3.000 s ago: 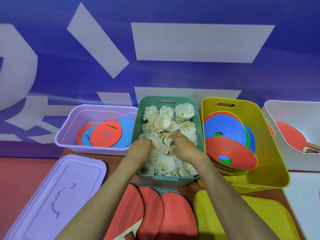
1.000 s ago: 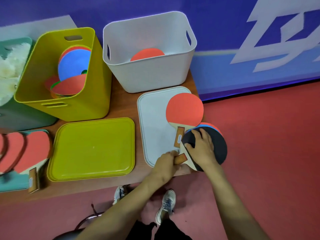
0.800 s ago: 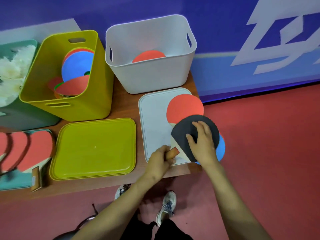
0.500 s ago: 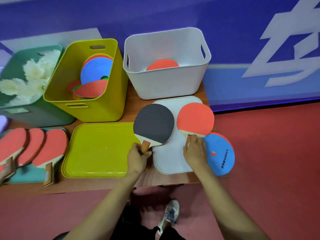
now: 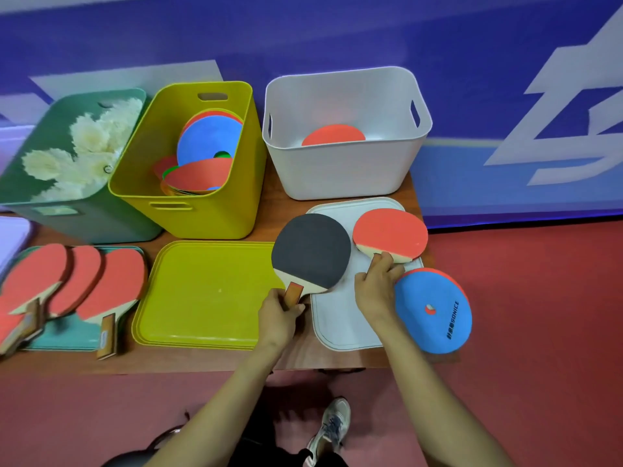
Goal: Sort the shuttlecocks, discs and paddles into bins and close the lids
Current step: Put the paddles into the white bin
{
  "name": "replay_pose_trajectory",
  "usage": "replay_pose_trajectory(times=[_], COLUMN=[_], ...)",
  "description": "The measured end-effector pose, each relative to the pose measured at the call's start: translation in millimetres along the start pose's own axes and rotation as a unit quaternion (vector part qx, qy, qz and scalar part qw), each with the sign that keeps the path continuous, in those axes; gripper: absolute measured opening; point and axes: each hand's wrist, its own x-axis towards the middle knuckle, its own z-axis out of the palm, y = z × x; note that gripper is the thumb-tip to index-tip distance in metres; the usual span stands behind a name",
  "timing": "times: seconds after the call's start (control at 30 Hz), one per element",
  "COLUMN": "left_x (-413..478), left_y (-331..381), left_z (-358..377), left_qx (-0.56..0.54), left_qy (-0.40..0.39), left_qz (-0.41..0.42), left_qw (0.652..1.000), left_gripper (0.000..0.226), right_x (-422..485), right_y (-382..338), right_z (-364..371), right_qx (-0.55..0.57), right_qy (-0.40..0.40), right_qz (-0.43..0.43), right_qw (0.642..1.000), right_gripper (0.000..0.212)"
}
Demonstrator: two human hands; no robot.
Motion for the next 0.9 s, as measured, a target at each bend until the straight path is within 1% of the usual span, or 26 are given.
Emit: replay_pose_trajectory(times=[0.03, 0.1, 0.17, 0.23, 0.37, 0.5, 0.6, 0.77, 0.9], left_x=[0.6, 1.6, 2.0, 0.1, -5.7, -9.3, -9.8, 1.7, 34.8], left_y=[1.1, 3.8, 6.6, 8.8, 13.1, 18.4, 23.4, 47.7, 77.5], left_z=[-2.9, -9.8, -17.8, -25.2, -35.2, -43.0, -52.0, -83.8, -121.2], left_qx=[-0.006, -0.023, -0.039, -0.056, -0.085, -0.100, -0.113, -0.126, -0.091], left_qy=[0.003, 0.013, 0.027, 0.042, 0.079, 0.116, 0.135, 0.165, 0.139], left_qz=[0.004, 0.010, 0.017, 0.033, 0.083, 0.131, 0.159, 0.196, 0.201], left_qw=[1.000, 1.000, 0.999, 0.997, 0.990, 0.979, 0.971, 0.958, 0.965], left_gripper=[0.030, 0.030, 0.033, 0.031, 0.025, 0.026, 0.030, 0.028, 0.029], right_x=[-1.9, -7.5, -14.9, -22.7, -39.5, -47.1, -45.7, -26.3, 8.8], right_y=[-4.3, -11.6, -15.4, -19.2, -25.7, -34.0, -48.9, -93.0, -141.8], right_z=[-1.5, -1.5, -0.2, 2.0, 8.4, 11.3, 9.8, 5.6, -7.0], right_qx=[0.011, 0.028, 0.047, 0.077, 0.136, 0.182, 0.194, 0.197, 0.169], right_qy=[0.005, 0.015, 0.038, 0.059, 0.093, 0.118, 0.131, 0.132, 0.101], right_qz=[-0.006, -0.027, -0.060, -0.091, -0.148, -0.195, -0.237, -0.272, -0.270], right_qw=[1.000, 0.999, 0.996, 0.991, 0.975, 0.957, 0.943, 0.932, 0.943], right_gripper=[0.037, 0.044, 0.048, 0.049, 0.051, 0.053, 0.055, 0.052, 0.048])
